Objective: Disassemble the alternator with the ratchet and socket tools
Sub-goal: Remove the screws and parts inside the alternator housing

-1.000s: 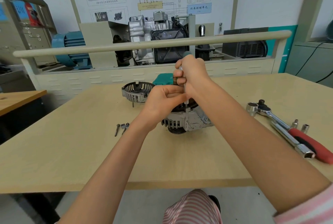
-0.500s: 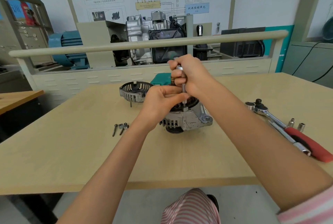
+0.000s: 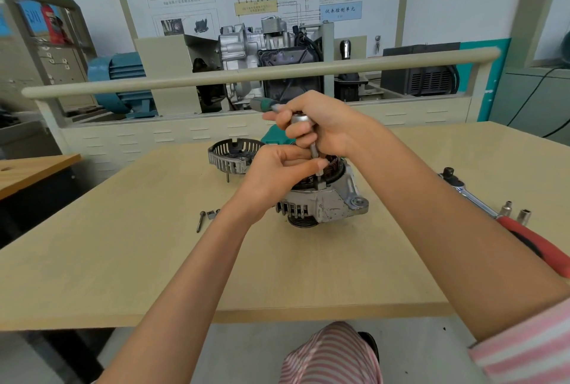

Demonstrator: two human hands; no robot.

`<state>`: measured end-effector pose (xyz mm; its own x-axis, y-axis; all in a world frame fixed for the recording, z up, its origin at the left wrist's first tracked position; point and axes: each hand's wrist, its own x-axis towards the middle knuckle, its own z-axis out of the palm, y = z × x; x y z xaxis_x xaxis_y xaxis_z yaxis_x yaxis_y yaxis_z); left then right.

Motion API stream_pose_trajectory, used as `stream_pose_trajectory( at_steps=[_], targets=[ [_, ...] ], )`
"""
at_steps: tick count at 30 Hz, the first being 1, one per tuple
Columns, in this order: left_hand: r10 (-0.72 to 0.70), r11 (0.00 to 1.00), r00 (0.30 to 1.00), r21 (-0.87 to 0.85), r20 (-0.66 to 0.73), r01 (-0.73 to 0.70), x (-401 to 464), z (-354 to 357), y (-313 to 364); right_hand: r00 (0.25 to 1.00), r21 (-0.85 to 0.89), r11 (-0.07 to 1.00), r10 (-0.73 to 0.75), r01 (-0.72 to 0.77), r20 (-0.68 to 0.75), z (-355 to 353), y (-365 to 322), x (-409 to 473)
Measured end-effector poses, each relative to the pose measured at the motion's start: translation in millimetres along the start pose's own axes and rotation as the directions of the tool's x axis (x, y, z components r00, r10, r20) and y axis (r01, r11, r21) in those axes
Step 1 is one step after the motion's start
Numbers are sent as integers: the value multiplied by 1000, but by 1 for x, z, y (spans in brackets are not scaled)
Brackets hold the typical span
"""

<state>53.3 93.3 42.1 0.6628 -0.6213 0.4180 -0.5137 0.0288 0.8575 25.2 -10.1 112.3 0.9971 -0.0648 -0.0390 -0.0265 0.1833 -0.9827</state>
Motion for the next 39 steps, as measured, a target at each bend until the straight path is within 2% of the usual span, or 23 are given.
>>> stream_pose_trajectory(
  at_steps=[3, 5, 6, 8, 9, 11, 14, 18, 21, 23, 24, 26, 28, 29, 30, 31, 33, 35, 37, 39],
  targets=[
    [2, 1000, 1000, -15, -13, -2, 1, 2, 0, 998, 43, 999, -28, 30, -48, 1, 1, -2],
    [6, 1000, 1000, -6, -30, -6, 2, 4, 0, 971, 46, 991, -117, 129, -206, 3, 6, -1],
    [4, 1000, 999, 5, -41, -4, 2, 5, 0, 930, 38, 979, -175, 198, -323, 5, 9, 1],
    [-4, 1000, 998, 25, -56, 6, 3, 6, -1, 798, 32, 942, -265, 334, -541, 10, 16, 5],
    [-8, 999, 998, 31, -57, 10, 2, 6, -1, 744, 42, 922, -283, 385, -605, 11, 19, 6],
    [-11, 999, 998, 36, -57, 13, 2, 5, 0, 724, 78, 909, -271, 409, -634, 12, 19, 7],
    [-6, 999, 999, 34, -46, 8, 2, 4, 0, 820, 39, 956, -227, 289, -526, 10, 14, 4],
    [-1, 1000, 1000, 3, -23, 1, 0, 2, 1, 978, 50, 991, -111, 121, -178, 0, 7, 2],
    [-4, 1000, 1000, -7, -22, 4, 0, 2, 1, 999, 103, 994, -45, 42, 27, -7, 3, -3],
    [-15, 1000, 999, -8, -40, 15, 1, 3, 1, 998, 135, 990, -42, 37, 41, -8, 3, -6],
    [-17, 1000, 999, -6, -50, 17, 2, 4, 1, 998, 147, 988, -55, 55, -6, -7, 4, -6],
    [-14, 1000, 998, 5, -63, 15, 3, 5, 1, 961, 126, 977, -136, 170, -242, 0, 9, -2],
    [-22, 1000, 997, 14, -72, 23, 4, 5, -1, 816, 72, 945, -236, 320, -528, 9, 16, 3],
    [-27, 999, 997, 19, -73, 29, 4, 5, -1, 747, 72, 920, -265, 385, -610, 12, 19, 5],
    [-29, 999, 997, 24, -75, 31, 3, 5, -1, 712, 84, 900, -278, 427, -645, 14, 21, 7],
    [-29, 999, 997, 24, -78, 31, 3, 5, -1, 710, 97, 896, -273, 433, -649, 15, 21, 8],
    [-22, 999, 997, 21, -73, 24, 3, 5, -1, 769, 77, 934, -239, 349, -594, 13, 18, 7],
    [-14, 1000, 999, 15, -51, 15, 3, 3, 1, 874, 37, 975, -179, 219, -452, 7, 12, 5],
    [-13, 1000, 1000, 7, -22, 13, 3, 2, 1, 975, 36, 995, -88, 97, -202, 0, 5, 2],
    [-11, 1000, 1000, 5, -14, 11, 2, 1, 2, 999, 46, 999, -23, 21, 42, -7, 1, -1]
  ],
)
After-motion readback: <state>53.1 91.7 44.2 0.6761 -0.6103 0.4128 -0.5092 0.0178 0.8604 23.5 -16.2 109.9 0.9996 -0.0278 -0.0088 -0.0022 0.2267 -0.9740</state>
